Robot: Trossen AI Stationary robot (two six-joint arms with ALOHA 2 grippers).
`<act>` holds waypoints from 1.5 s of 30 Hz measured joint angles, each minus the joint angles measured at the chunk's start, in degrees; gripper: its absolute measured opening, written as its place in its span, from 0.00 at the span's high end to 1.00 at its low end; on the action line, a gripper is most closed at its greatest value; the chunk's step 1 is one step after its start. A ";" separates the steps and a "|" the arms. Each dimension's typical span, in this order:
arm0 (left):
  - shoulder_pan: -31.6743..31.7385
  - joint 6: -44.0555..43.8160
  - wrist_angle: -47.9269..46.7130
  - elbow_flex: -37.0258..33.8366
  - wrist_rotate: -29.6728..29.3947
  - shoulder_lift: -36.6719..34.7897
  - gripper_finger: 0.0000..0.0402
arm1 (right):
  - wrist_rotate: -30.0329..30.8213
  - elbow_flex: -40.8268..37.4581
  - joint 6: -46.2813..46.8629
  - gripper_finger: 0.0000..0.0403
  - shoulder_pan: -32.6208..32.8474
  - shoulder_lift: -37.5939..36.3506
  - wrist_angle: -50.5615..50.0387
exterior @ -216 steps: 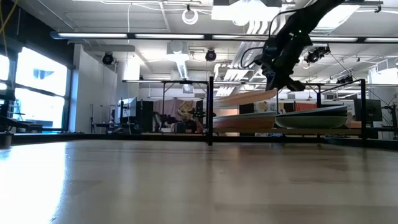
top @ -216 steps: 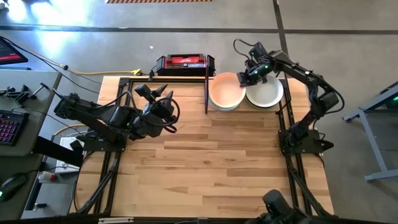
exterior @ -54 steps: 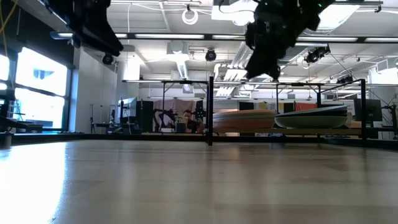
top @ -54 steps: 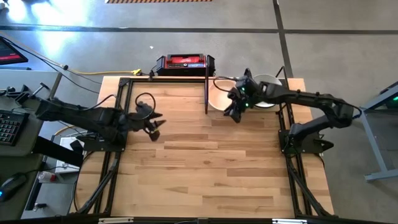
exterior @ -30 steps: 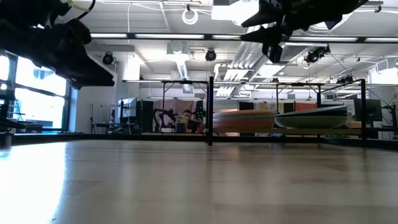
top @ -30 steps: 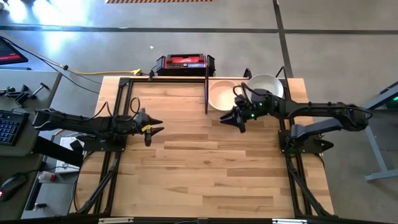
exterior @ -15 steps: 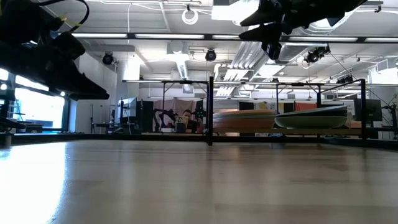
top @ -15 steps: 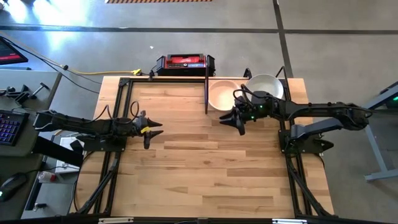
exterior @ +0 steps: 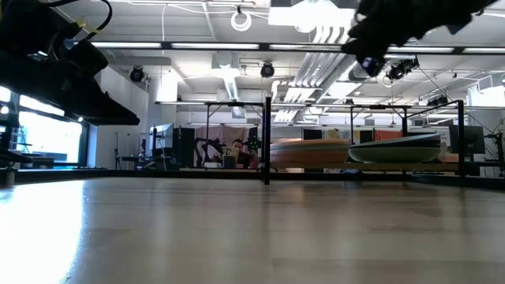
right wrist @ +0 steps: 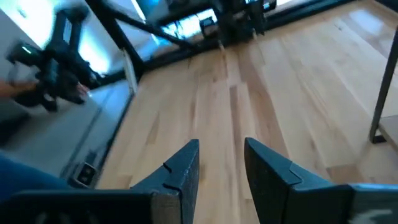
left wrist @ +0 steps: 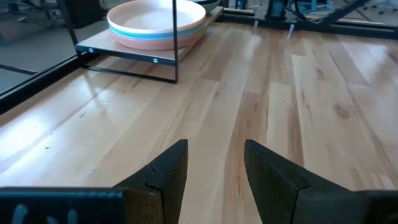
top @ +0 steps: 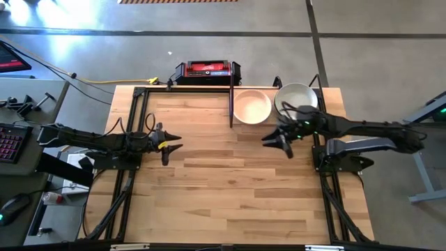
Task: Place and stack plates onto a shelf
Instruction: Return to Home Position
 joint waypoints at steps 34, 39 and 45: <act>0.00 -0.02 -0.42 0.04 -0.40 0.03 0.63 | 15.80 -35.39 4.40 0.73 0.02 -30.26 15.68; 0.00 -0.02 -0.42 0.04 -0.40 0.02 0.63 | 15.80 -35.39 4.21 0.73 0.02 -30.31 14.10; 0.00 -0.04 -0.46 0.04 -0.40 -0.54 0.63 | 16.13 -35.34 5.77 0.73 0.02 -30.17 10.09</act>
